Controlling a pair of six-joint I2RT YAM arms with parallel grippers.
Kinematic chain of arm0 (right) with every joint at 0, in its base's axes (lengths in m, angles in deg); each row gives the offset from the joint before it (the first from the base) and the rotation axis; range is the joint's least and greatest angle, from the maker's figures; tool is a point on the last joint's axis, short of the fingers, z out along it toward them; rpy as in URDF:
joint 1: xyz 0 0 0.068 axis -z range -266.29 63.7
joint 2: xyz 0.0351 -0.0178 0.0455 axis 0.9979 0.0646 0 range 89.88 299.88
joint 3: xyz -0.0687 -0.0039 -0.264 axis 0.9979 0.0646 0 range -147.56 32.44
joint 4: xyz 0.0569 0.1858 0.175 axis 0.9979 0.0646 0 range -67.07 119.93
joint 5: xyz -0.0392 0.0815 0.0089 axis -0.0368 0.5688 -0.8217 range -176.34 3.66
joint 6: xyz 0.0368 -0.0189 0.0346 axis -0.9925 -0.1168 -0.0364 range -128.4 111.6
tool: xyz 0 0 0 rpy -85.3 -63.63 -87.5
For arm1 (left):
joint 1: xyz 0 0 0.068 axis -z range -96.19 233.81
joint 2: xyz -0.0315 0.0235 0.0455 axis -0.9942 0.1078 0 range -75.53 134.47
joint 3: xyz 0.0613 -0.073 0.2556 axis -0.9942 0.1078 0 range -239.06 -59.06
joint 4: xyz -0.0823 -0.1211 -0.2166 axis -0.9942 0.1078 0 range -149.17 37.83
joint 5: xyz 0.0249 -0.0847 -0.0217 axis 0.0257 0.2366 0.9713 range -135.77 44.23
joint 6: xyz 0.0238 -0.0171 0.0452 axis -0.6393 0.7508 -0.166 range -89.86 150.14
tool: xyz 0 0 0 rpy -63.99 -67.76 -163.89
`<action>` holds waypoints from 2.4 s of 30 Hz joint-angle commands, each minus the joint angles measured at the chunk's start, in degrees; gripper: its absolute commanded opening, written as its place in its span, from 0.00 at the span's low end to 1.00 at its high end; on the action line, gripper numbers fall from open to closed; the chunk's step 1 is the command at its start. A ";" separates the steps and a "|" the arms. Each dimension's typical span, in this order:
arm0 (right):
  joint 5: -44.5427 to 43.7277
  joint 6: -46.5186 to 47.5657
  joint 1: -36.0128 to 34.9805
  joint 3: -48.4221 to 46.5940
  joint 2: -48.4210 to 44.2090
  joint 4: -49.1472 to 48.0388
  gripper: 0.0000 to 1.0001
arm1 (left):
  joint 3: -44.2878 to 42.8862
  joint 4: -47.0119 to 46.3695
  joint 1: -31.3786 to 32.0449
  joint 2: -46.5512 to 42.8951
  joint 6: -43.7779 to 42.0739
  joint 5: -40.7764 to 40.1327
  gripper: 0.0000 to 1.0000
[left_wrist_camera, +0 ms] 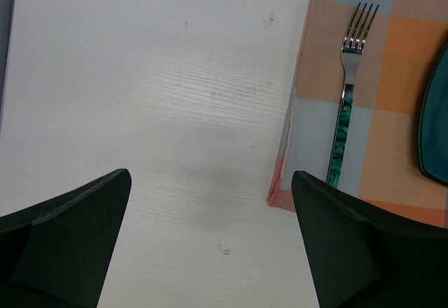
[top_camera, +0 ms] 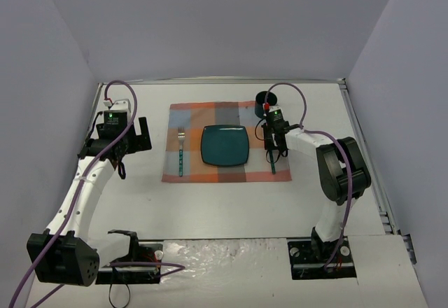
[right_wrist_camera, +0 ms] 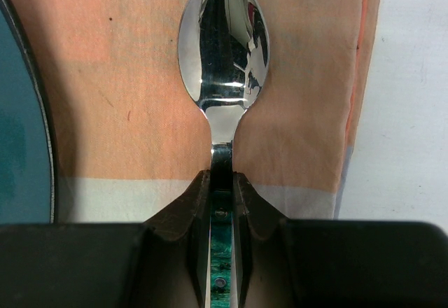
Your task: Set the dinner table for one person
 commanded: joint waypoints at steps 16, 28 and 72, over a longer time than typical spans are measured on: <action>-1.06 0.24 0.17 -0.55 -2.40 -2.70 0.30 | -1.01 -1.94 0.19 -0.90 -0.83 -1.60 0.97; -3.71 -0.07 1.70 -0.96 -22.92 -0.56 0.86 | -3.72 -0.02 0.28 -3.49 -0.34 -1.54 0.97; -30.83 -1.43 1.62 17.79 -79.07 2.70 1.00 | 11.64 -16.59 0.19 -26.53 -4.49 -9.52 0.97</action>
